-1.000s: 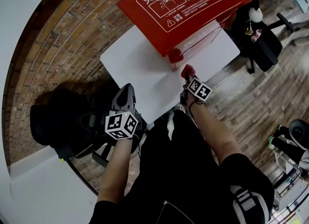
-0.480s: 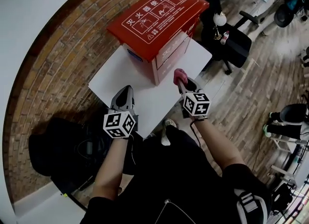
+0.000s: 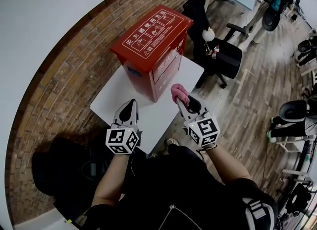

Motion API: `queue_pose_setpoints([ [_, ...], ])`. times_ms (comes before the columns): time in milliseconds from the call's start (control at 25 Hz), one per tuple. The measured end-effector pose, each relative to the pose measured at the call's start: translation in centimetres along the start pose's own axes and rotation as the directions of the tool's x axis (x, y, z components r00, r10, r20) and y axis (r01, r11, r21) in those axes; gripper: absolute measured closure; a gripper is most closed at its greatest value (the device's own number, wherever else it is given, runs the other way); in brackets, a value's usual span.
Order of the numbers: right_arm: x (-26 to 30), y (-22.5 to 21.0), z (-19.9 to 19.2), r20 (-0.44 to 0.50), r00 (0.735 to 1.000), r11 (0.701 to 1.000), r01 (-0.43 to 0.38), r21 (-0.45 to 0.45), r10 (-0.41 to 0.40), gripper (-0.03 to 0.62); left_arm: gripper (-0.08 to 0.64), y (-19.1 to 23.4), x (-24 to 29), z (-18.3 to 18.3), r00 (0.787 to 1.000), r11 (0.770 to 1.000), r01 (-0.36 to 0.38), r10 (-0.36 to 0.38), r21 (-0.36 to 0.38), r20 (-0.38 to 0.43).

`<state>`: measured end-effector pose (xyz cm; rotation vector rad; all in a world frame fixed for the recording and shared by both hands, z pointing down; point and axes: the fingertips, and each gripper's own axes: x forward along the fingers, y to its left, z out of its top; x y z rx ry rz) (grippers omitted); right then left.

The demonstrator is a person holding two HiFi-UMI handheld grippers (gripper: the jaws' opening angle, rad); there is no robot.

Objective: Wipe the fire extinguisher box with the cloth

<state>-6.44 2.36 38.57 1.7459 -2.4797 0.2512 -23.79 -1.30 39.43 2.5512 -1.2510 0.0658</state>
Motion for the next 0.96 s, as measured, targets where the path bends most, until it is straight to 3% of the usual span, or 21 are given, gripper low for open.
queue_pose_setpoints([
  [280,-3.4,2.3,2.5,0.098,0.995,0.998,-0.009,-0.066,0.016,0.482,0.538,-3.8,-1.2,2.2,0.992,0.992,0.120,-0.122,0.043,0.034],
  [480,-4.3,3.4,4.1,0.154,0.987,0.995,-0.025,-0.099,0.041,0.483,0.538,-4.3,-1.9,2.5,0.985,0.984,0.171,-0.172,0.039,0.028],
  [960,-4.6,4.8,4.0,0.139,0.988,0.989,-0.049,-0.138,0.068,0.485,0.538,-5.1,-2.0,1.5,0.974,0.973,0.228,-0.229,0.044,0.004],
])
